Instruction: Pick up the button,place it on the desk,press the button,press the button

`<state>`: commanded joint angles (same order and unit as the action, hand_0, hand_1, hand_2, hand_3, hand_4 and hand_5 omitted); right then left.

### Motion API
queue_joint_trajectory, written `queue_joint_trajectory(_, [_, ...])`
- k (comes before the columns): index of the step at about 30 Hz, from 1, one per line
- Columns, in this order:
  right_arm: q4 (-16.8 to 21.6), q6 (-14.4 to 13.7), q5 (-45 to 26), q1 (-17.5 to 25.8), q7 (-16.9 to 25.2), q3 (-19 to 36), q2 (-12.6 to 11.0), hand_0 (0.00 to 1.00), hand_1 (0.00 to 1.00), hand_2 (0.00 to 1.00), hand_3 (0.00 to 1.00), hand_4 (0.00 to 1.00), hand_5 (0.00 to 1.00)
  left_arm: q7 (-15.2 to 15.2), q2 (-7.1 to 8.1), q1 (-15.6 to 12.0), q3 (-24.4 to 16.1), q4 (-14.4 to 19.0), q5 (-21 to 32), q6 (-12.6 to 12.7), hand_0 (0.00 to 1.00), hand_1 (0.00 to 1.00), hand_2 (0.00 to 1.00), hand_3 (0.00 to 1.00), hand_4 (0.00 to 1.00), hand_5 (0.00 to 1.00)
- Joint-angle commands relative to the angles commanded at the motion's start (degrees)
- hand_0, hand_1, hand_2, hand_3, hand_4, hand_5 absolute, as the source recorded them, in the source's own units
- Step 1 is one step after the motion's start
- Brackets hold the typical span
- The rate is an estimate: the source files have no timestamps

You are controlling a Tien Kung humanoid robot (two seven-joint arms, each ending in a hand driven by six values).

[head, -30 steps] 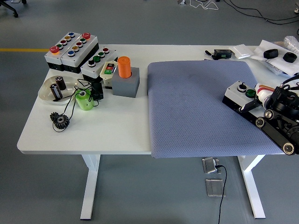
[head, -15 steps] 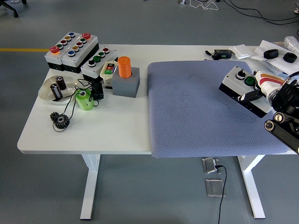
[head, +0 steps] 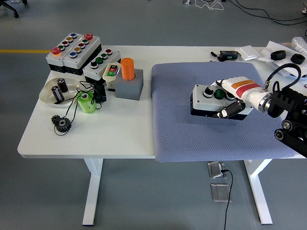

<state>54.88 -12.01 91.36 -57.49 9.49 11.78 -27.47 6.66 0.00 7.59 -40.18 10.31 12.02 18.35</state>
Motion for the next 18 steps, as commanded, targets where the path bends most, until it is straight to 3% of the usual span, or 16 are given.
queue_joint_trajectory(5, [-2.13,-0.31,0.08,-1.23,4.51,-3.16,0.88,0.06,0.046,0.225,0.362,0.504,0.092,-0.04,0.0,0.15,0.15,0.0,0.17,0.0,0.65,0.705,0.725,0.51,0.316,0.951])
queue_joint_trajectory(18, [-6.0,1.93,-0.8,-1.17,3.1,-3.99,2.26,0.112,0.095,0.273,0.417,0.497,0.077,0.05,0.0,0.43,0.47,0.0,0.56,-0.07,0.65,0.705,0.725,0.51,0.318,0.943])
